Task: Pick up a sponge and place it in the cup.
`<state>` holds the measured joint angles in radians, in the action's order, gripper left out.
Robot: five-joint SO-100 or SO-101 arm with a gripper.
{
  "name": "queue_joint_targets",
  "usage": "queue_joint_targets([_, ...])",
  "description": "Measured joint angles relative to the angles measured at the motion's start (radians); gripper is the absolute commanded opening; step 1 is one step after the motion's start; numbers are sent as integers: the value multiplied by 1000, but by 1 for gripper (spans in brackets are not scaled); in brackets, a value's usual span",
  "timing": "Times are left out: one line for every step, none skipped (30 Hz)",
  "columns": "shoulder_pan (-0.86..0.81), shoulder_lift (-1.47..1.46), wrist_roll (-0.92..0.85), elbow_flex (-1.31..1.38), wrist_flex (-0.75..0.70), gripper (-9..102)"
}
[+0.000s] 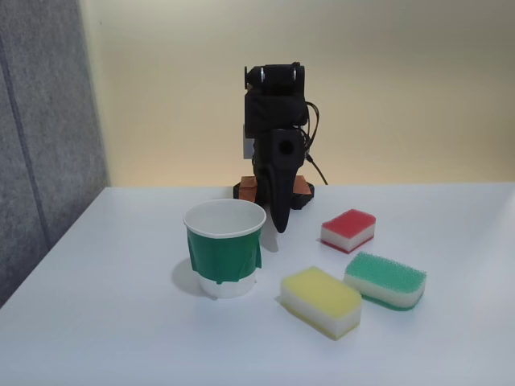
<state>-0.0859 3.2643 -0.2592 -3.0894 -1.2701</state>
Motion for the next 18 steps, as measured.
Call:
queue_joint_targets([0, 0, 11, 0, -2, 0])
queue_joint_targets([-5, 0, 44, 0, -6, 0])
queue_joint_targets([-20, 0, 57, 0, -9, 0])
queue_joint_targets([-32, 0, 61, 0, -11, 0])
queue_joint_targets([-32, 0, 66, 0, -11, 0])
queue_joint_targets([-32, 0, 66, 0, -11, 0])
queue_joint_targets([-32, 0, 66, 0, -11, 0])
queue_joint_targets([-32, 0, 66, 0, -11, 0])
queue_joint_targets([-32, 0, 66, 0, -11, 0])
queue_joint_targets([-32, 0, 66, 0, -11, 0])
queue_joint_targets([-32, 0, 66, 0, -11, 0])
queue_joint_targets([-32, 0, 66, 0, -11, 0])
queue_joint_targets([-32, 0, 66, 0, -11, 0])
queue_joint_targets([-32, 0, 66, 0, -11, 0])
queue_joint_targets([-32, 0, 66, 0, -11, 0])
queue_joint_targets([-32, 0, 66, 0, -11, 0])
queue_joint_targets([-32, 0, 61, 0, -11, 0])
queue_joint_targets([-32, 0, 61, 2, -11, 0])
